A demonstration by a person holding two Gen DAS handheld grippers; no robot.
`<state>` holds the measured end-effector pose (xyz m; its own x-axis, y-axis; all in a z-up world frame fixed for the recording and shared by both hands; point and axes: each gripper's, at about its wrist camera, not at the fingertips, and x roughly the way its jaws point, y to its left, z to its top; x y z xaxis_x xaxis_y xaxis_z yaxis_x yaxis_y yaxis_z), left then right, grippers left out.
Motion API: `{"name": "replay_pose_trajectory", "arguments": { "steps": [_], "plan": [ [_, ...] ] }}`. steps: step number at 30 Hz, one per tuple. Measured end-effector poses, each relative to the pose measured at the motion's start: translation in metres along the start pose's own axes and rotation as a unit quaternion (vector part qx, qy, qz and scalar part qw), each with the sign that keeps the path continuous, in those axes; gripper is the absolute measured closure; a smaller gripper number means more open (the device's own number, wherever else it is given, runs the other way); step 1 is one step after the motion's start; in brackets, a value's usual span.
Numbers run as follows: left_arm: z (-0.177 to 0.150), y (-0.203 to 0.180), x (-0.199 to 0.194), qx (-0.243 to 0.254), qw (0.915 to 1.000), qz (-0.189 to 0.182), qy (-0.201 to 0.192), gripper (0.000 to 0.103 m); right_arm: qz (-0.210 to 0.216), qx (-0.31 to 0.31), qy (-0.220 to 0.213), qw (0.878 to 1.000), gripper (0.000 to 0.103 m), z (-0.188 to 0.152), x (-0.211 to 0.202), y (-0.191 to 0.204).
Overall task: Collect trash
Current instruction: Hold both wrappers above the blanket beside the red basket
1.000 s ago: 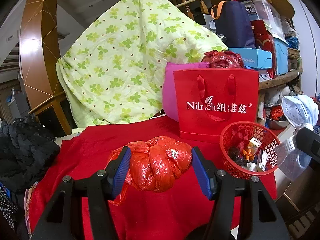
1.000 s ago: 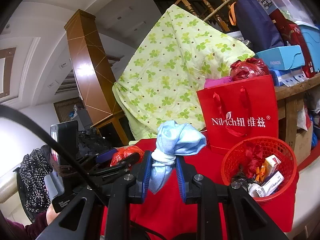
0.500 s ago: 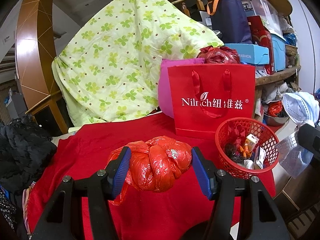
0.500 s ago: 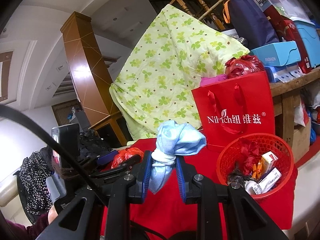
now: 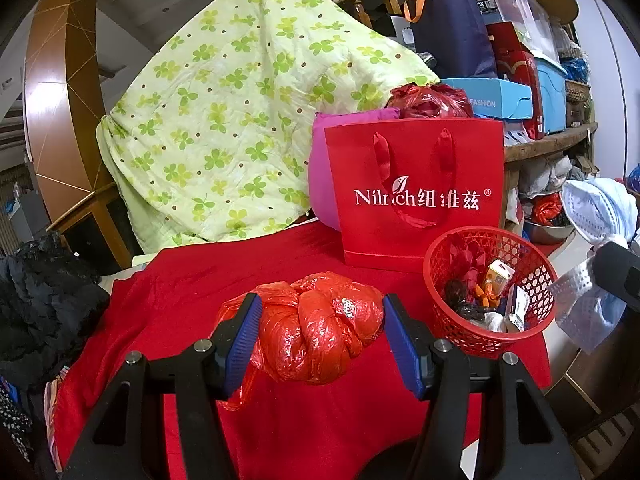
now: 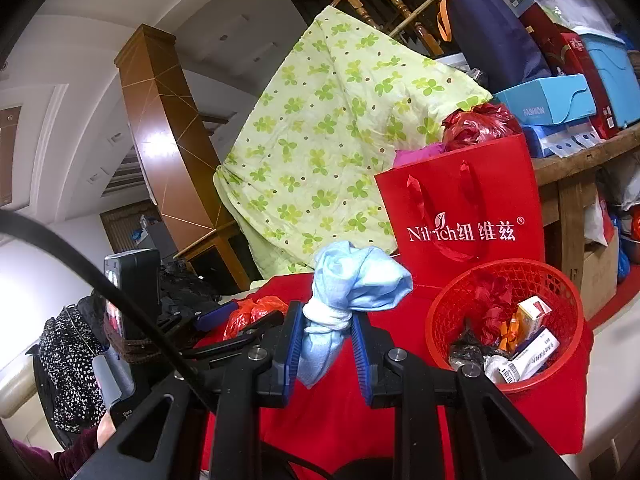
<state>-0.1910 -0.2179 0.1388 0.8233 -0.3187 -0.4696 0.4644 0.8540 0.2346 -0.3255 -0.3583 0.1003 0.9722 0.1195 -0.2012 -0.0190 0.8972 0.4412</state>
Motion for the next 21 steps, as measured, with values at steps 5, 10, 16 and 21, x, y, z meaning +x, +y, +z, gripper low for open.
{"name": "replay_pose_trajectory", "arguments": {
  "steps": [5, 10, 16, 21],
  "plan": [
    [-0.001, -0.002, 0.001, 0.002, 1.0000, -0.002, 0.002, 0.040, -0.001, 0.004, 0.001, 1.000, 0.078, -0.002, 0.000, -0.003],
    [-0.002, -0.003, 0.003, 0.006, 1.0000, -0.005, 0.005, 0.040, -0.002, 0.007, 0.002, 1.000, 0.078, -0.002, -0.001, -0.006],
    [-0.004, -0.007, 0.005, 0.010, 0.9999, -0.007, 0.008, 0.040, -0.005, 0.010, 0.003, 1.000, 0.078, -0.004, -0.001, -0.009],
    [-0.004, -0.008, 0.007, 0.013, 0.9998, -0.009, 0.010, 0.040, -0.006, 0.014, 0.003, 1.000, 0.078, -0.004, -0.002, -0.011]
  ]
}}
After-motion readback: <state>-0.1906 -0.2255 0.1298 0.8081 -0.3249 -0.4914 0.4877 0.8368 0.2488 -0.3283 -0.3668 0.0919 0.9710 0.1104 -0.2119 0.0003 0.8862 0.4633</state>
